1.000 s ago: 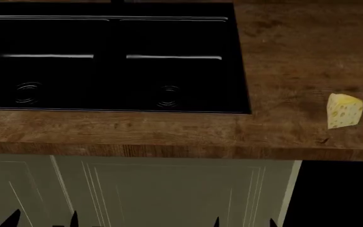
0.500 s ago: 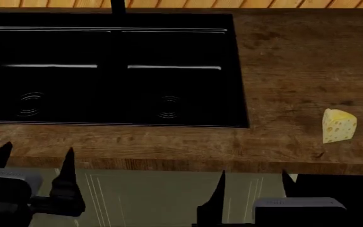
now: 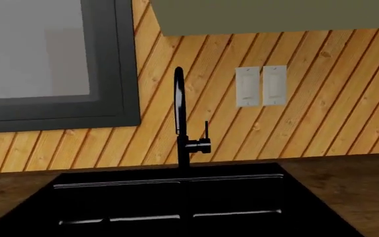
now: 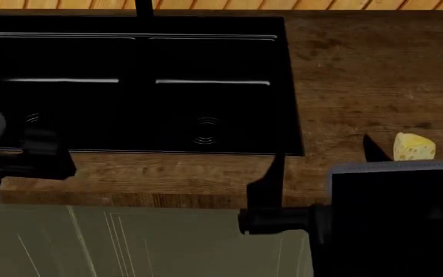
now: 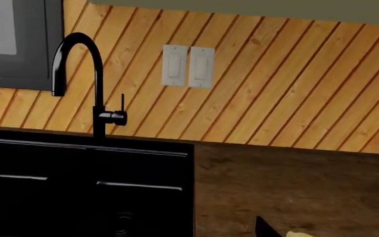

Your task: Pick up the wedge of cheese and place it on the slice of bread to prepare a simple cheese on bread dish.

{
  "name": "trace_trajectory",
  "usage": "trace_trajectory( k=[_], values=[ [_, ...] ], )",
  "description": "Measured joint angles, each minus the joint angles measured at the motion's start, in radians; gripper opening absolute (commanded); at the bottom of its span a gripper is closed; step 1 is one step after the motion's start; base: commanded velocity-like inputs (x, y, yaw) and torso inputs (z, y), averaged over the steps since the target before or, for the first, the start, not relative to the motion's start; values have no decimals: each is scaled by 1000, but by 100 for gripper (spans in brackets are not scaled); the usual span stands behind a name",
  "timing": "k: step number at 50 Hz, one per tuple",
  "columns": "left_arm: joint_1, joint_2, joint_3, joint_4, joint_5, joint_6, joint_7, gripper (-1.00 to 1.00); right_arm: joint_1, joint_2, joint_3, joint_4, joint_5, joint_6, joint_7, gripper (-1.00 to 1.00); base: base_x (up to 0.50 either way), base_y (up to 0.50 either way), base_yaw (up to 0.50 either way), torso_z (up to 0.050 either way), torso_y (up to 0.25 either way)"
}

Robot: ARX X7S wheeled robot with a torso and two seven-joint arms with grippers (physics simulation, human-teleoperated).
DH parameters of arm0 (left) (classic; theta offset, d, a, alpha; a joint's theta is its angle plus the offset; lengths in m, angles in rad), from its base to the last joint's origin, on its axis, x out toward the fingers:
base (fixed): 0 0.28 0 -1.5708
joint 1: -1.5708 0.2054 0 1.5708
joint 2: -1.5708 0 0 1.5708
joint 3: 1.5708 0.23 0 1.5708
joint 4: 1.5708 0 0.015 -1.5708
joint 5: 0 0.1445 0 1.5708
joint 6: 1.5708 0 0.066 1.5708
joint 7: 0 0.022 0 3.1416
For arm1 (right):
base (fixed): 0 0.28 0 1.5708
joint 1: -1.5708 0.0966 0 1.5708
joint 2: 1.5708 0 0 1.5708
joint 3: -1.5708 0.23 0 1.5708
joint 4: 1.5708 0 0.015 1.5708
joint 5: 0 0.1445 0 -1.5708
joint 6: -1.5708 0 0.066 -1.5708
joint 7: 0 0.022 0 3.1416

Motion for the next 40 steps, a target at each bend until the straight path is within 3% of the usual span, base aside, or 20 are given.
trace_trajectory(
  k=[4,29,40],
  values=[
    [-10,-15,25,5,14,-10,-10,100,14,0,9,-14,15,17,-3,100,0,0,-368,0,0],
    [-28,-55,101,9,41,-37,-41,100,24,3,81,-50,86,64,-23,100,-6,-500,0,0,0],
    [-27,-56,106,12,37,-37,-50,100,26,9,97,-63,108,78,-25,100,238,-416,0,0,0]
  ],
)
